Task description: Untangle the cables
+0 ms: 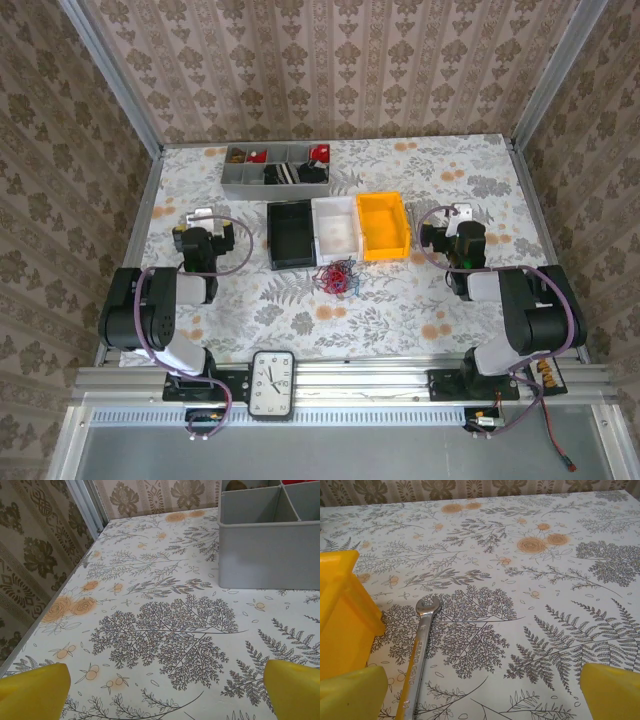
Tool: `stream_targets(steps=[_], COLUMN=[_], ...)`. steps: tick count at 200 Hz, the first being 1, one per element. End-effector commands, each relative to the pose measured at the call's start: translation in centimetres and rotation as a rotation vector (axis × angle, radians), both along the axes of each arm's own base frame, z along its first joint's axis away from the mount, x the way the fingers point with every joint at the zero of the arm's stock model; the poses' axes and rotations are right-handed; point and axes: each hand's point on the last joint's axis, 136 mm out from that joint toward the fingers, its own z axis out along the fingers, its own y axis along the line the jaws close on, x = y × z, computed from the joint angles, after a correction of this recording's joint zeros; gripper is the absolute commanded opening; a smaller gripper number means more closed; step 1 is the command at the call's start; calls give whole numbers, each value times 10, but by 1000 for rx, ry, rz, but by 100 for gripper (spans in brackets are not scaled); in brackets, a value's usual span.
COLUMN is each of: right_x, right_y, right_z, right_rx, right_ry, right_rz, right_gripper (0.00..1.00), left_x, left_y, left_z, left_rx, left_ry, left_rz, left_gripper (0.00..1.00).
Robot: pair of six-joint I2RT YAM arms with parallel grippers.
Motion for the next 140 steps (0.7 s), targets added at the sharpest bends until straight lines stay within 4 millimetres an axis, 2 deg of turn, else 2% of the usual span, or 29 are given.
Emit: stream_targets(steps=[1,104,140], right_x=[4,4,4], right_y=[0,1,1], right_z=[7,7,7], right_rx=[-6,-5,-2], right_ry=[-27,-27,-26], right_rz=[10,13,13], right_gripper=[100,100,100], left_x=[1,1,1], left_y=[-3,-3,3], left_z=[4,4,3], left_rx=[10,5,-12], left_ry=[-21,-20,-18], left_rz=[-18,-21,3], left_gripper=[100,100,100])
